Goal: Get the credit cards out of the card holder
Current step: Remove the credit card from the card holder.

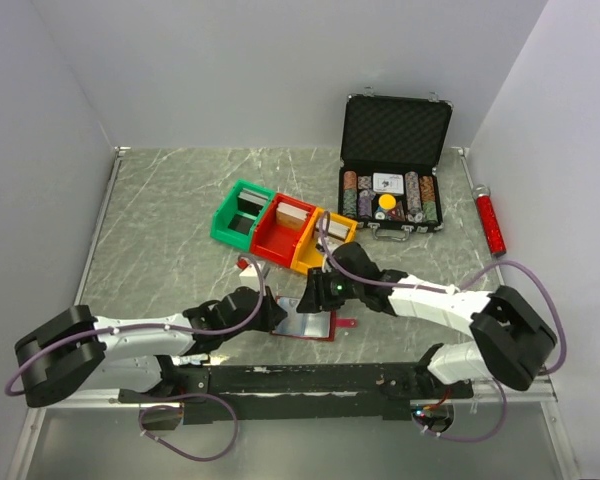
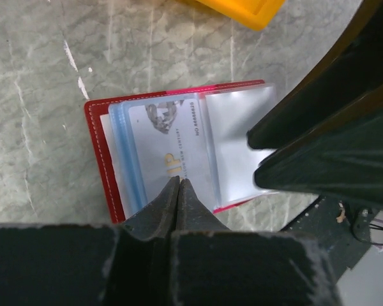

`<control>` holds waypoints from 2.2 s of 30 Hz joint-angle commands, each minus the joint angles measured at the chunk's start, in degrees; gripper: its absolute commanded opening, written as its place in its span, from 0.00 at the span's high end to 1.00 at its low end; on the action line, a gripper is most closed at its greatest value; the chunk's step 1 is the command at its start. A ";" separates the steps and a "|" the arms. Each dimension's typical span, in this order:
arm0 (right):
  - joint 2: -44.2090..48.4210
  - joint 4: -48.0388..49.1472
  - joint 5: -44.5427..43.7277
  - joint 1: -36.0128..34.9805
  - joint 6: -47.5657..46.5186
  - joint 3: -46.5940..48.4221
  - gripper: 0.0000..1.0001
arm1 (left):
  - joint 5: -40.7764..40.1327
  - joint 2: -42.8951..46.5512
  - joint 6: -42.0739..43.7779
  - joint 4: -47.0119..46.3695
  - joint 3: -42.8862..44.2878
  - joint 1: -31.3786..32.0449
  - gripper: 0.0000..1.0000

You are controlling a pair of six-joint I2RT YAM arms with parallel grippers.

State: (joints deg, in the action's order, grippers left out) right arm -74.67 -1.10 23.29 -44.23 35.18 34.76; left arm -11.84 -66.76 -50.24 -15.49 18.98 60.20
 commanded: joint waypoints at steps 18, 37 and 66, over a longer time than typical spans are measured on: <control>-9.70 9.19 -0.79 -1.74 2.79 -2.07 0.54 | -1.43 -9.44 -1.53 -5.35 -0.52 -1.06 0.99; -8.91 8.83 -1.67 -1.13 6.39 -3.56 0.52 | -2.58 -10.85 -5.66 -3.85 -3.60 -1.14 1.00; -7.51 33.63 -3.86 0.02 30.92 -17.01 0.49 | -7.94 -7.77 -15.94 1.25 -6.59 2.72 0.99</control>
State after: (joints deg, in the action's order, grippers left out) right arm -82.63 28.97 21.87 -44.47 63.37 18.76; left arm -19.07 -73.23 -65.89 -23.24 14.37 62.11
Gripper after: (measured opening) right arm 0.513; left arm 0.013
